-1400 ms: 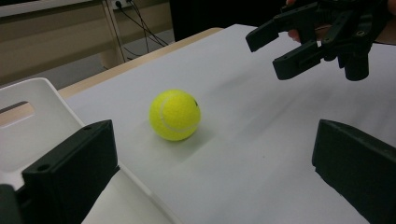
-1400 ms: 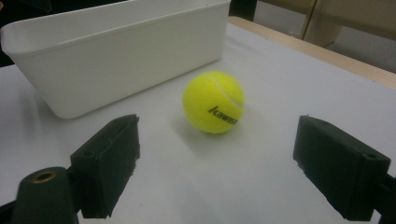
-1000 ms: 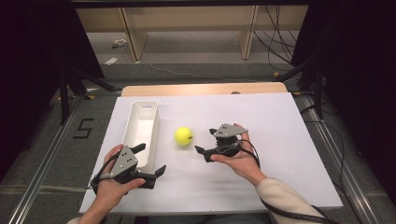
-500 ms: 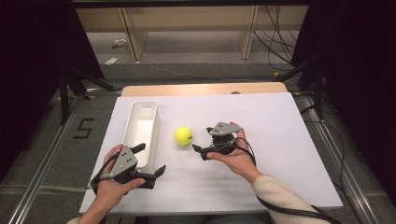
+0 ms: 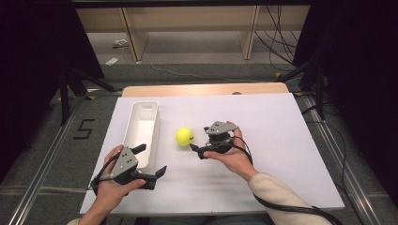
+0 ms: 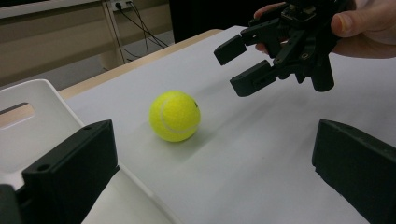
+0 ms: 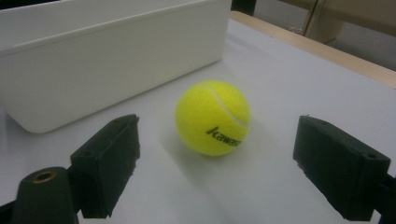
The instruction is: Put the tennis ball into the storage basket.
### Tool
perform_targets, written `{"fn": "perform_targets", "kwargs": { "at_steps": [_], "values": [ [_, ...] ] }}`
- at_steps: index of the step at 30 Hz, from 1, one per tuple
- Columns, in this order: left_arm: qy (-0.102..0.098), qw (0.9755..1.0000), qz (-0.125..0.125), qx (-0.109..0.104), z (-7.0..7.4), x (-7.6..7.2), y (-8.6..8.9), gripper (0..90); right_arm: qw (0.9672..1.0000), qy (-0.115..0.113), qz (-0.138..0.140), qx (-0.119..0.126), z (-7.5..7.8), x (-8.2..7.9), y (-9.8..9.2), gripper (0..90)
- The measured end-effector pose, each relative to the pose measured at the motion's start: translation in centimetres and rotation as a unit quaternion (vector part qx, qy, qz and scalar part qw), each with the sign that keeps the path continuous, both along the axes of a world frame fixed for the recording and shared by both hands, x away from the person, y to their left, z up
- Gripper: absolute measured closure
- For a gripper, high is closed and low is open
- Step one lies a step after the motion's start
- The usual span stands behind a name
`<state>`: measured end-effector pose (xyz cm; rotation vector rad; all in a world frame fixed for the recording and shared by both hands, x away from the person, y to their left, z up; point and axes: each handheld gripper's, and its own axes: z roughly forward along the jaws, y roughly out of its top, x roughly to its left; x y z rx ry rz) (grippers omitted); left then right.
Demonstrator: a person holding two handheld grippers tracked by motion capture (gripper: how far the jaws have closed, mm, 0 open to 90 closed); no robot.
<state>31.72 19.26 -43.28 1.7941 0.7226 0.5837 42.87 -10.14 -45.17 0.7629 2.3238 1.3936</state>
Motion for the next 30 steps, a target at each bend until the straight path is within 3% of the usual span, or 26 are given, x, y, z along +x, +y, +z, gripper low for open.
{"fn": "perform_targets", "kwargs": {
  "at_steps": [30],
  "values": [
    [-0.001, 1.0, 0.001, -0.003, 0.0, -0.1, 0.0, 0.0, 0.9999, 0.002, -0.01, -0.006, -0.5, 2.1, 1.9, 15.3]
  ]
}}
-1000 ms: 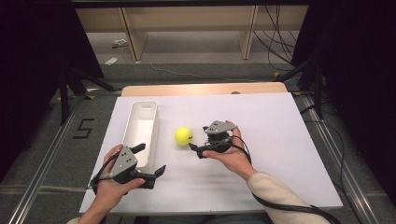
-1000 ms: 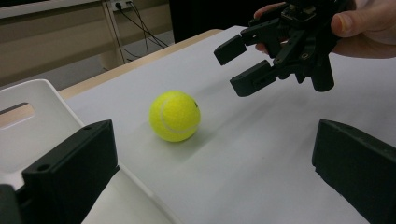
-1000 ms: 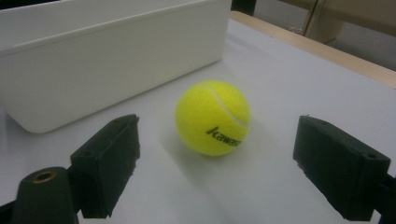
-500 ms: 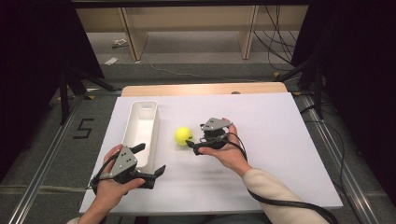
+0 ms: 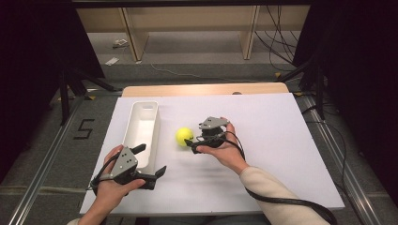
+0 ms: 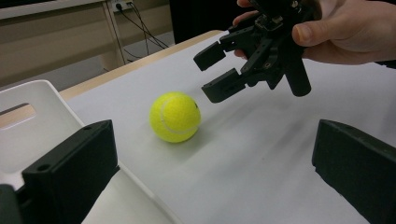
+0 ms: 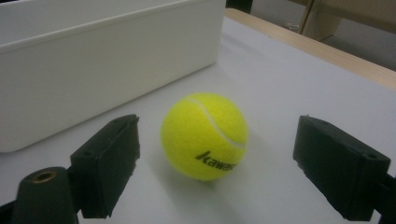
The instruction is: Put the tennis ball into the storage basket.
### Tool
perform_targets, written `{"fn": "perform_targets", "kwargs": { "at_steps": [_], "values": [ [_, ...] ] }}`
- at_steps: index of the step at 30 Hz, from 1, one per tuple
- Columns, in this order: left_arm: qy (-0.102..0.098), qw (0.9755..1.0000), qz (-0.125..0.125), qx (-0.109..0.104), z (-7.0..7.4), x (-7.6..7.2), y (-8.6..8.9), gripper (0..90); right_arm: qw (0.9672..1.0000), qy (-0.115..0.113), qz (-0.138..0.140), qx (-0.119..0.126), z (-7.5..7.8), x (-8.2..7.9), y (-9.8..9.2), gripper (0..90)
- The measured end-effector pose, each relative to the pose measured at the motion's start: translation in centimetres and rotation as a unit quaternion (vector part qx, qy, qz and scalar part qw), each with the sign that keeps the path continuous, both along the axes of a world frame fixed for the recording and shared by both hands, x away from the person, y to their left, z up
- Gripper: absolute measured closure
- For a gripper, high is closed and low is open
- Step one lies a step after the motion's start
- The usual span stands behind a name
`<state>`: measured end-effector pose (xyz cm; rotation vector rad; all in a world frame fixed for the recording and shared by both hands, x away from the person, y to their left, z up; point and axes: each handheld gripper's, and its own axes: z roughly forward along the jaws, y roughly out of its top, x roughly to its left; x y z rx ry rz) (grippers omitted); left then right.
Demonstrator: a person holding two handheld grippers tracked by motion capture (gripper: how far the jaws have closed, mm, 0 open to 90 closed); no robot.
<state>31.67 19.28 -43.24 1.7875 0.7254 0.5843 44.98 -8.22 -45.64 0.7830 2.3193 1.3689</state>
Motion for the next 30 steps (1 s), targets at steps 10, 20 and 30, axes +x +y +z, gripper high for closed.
{"fn": "perform_targets", "kwargs": {
  "at_steps": [10, 20, 30],
  "values": [
    [0.0, 1.0, 0.0, 0.0, 0.0, 0.0, 0.0, 0.0, 0.9999, 0.007, 0.005, -0.006, -0.5, 0.2, 0.9, 15.3],
    [0.001, 1.0, 0.0, 0.0, 0.0, 0.0, 0.0, 0.0, 0.9999, 0.012, 0.01, -0.007, -0.7, 0.7, 1.8, 15.4],
    [0.001, 1.0, 0.0, 0.0, 0.0, 0.0, 0.0, 0.0, 0.9996, 0.018, 0.015, -0.016, -1.2, 1.2, 2.8, 15.3]
  ]
}}
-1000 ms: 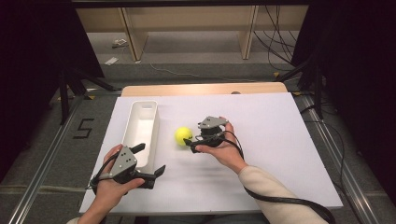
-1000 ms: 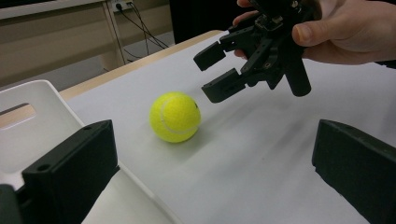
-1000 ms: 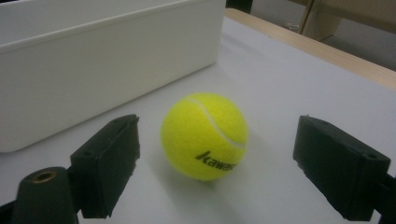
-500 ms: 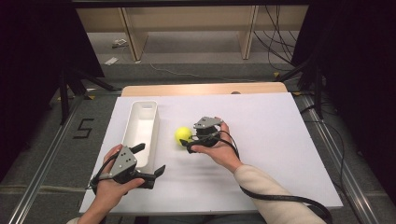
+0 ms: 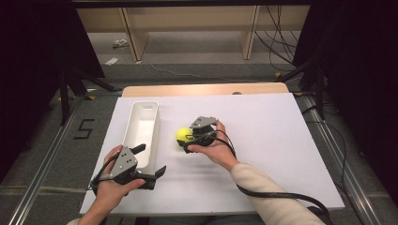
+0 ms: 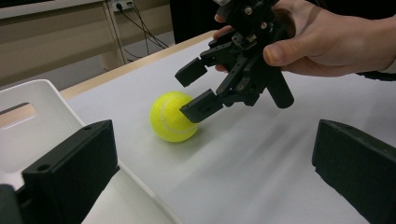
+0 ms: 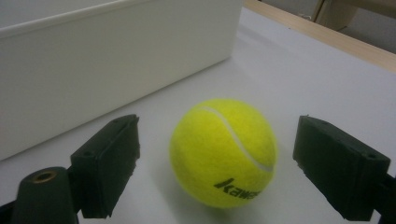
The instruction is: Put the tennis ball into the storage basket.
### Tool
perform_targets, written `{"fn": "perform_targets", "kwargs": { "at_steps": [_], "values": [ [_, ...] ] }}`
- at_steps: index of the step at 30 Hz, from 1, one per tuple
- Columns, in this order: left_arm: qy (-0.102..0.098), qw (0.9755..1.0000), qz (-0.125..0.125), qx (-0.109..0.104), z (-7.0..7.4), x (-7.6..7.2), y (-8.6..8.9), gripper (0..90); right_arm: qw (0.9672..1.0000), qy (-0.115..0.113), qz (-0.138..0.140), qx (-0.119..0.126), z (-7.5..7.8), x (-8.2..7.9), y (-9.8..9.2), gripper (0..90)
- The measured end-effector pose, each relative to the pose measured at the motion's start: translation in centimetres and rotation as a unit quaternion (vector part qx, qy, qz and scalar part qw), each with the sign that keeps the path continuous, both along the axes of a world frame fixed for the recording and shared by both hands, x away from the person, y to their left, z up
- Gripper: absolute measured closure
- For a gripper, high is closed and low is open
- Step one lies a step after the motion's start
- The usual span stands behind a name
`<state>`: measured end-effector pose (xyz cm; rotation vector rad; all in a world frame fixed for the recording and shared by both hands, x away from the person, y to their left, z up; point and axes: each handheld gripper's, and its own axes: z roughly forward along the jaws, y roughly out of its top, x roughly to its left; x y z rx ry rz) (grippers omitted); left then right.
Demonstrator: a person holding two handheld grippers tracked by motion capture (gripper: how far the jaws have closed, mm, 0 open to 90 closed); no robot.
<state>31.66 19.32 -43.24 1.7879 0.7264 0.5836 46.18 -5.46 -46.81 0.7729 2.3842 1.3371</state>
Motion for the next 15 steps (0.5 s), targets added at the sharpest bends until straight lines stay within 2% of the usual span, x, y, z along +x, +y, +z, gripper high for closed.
{"fn": "perform_targets", "kwargs": {
  "at_steps": [15],
  "values": [
    [0.001, 1.0, -0.002, 0.0, -0.03, -0.04, -0.06, 0.0, 0.9999, 0.006, -0.001, -0.015, -1.02, 0.92, 0.97, 15.2]
  ]
}}
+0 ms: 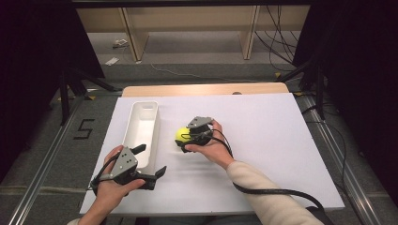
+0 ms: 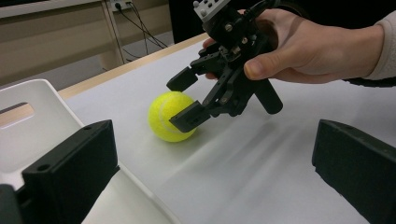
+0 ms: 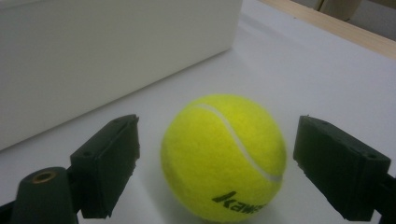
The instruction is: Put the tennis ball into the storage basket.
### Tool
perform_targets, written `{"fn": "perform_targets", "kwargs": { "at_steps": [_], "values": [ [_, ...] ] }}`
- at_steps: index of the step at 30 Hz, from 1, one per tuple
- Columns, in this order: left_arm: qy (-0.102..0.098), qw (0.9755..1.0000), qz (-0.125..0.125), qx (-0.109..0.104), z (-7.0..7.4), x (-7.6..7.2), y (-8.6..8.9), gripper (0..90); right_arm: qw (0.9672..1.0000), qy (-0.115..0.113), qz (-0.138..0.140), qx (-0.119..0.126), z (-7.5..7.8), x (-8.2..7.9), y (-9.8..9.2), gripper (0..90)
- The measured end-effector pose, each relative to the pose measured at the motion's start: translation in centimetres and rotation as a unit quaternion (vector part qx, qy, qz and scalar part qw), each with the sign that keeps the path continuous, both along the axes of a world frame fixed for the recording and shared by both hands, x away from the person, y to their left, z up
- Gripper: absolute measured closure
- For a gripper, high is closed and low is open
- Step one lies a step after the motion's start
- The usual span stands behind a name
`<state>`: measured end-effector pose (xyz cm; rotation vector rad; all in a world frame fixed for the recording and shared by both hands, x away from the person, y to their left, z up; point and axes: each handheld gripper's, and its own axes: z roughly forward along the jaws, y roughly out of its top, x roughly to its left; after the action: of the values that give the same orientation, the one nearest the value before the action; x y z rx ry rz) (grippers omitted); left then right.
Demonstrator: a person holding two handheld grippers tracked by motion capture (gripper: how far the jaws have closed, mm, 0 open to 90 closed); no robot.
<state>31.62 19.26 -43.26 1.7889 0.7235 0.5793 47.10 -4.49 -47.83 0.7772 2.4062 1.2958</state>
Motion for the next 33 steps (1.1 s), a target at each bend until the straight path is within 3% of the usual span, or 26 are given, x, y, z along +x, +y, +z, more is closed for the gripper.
{"fn": "perform_targets", "kwargs": {
  "at_steps": [19, 25, 33],
  "values": [
    [0.002, 1.0, -0.003, -0.001, 0.0, 0.0, 0.0, 0.0, 0.9994, 0.024, -0.003, -0.024, -2.0, 1.0, 1.3, 17.3],
    [0.002, 1.0, -0.005, -0.001, 0.0, -0.1, 0.0, 0.0, 0.9994, 0.015, -0.015, -0.026, -2.0, 0.9, 1.4, 25.2],
    [0.002, 1.0, -0.004, -0.001, 0.0, 0.0, 0.0, 0.0, 0.9994, 0.013, -0.02, -0.025, -2.0, 0.9, 1.3, 26.3]
  ]
}}
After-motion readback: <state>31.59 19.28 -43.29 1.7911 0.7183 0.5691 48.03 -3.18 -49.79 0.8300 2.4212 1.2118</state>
